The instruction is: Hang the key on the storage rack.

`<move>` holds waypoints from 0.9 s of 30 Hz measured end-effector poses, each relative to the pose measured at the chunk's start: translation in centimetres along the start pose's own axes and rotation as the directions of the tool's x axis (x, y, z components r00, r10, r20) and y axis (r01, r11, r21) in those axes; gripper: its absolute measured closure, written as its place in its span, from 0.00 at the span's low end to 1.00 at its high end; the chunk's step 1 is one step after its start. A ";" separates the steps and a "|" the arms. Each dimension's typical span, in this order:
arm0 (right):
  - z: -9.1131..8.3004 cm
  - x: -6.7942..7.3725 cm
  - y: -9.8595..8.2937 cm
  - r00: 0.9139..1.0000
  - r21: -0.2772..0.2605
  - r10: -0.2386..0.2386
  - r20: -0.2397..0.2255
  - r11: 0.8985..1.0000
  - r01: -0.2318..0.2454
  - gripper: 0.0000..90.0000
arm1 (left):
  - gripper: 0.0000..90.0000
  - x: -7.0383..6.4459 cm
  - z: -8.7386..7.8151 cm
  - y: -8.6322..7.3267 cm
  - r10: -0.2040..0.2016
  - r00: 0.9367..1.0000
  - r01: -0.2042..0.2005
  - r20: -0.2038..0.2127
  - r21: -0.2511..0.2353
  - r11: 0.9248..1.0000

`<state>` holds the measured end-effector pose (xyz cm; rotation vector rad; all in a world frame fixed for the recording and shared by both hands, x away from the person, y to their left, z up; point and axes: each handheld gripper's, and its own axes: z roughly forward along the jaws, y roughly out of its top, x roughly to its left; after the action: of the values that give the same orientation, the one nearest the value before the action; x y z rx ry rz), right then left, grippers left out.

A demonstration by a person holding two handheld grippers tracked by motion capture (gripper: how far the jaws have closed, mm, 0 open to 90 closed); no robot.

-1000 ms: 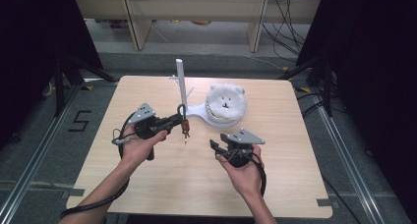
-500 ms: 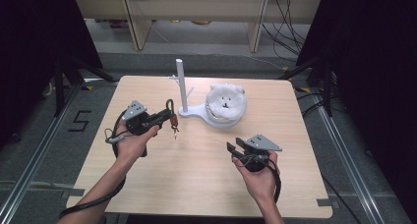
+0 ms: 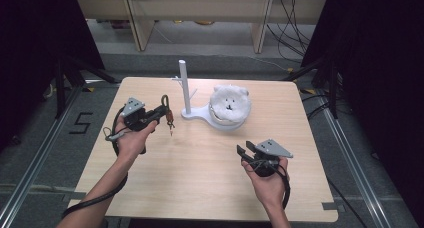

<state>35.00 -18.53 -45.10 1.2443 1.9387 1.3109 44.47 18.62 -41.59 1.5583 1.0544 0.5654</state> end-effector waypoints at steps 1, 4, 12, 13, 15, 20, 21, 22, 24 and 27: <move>0.0 0.0 0.0 1.000 -0.003 0.004 -0.003 1.000 -0.004 0.67 | 0.93 0.1 0.1 0.1 -0.001 1.000 0.001 -0.004 -0.001 1.000; -0.1 0.0 -0.1 1.000 -0.009 0.015 -0.005 1.000 -0.015 0.67 | 0.93 0.3 0.4 0.4 0.000 1.000 0.000 -0.021 -0.004 1.000; -0.3 -0.1 -0.2 1.000 -0.011 0.016 0.007 1.000 -0.016 0.67 | 0.93 0.7 1.4 1.1 -0.001 0.998 0.001 -0.070 0.002 1.000; -0.3 -0.1 -0.2 1.000 -0.012 0.015 0.007 1.000 -0.015 0.67 | 0.93 0.8 1.6 1.2 -0.004 0.997 0.004 -0.078 0.004 1.000; -0.3 -0.1 -0.2 1.000 -0.016 0.014 0.006 1.000 -0.014 0.67 | 0.93 0.9 1.8 1.2 -0.005 0.996 0.006 -0.087 0.007 1.000; -0.4 -0.1 -0.1 1.000 -0.030 -0.001 0.015 1.000 0.001 0.67 | 0.93 1.3 2.4 1.4 -0.016 0.994 0.017 -0.110 0.005 1.000; -0.3 -0.1 -0.2 1.000 -0.038 0.002 0.009 0.999 -0.002 0.67 | 0.93 1.4 2.5 1.5 -0.015 0.993 0.016 -0.114 0.007 1.000; -0.4 -0.1 -0.2 1.000 -0.031 0.009 0.011 0.999 -0.009 0.67 | 0.93 1.4 2.6 1.6 -0.017 0.993 0.018 -0.116 0.004 1.000; -0.4 -0.2 -0.2 1.000 -0.030 0.012 0.013 0.999 -0.012 0.67 | 0.93 1.5 2.8 1.7 -0.017 0.992 0.018 -0.122 0.004 1.000; -0.4 -0.2 -0.2 1.000 -0.032 0.020 0.010 0.999 -0.019 0.67 | 0.93 1.5 3.1 1.9 -0.012 0.992 0.012 -0.129 0.003 1.000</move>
<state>34.64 -18.88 -45.15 1.2547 1.8958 1.3376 48.28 18.32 -40.83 1.5339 1.1622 0.6636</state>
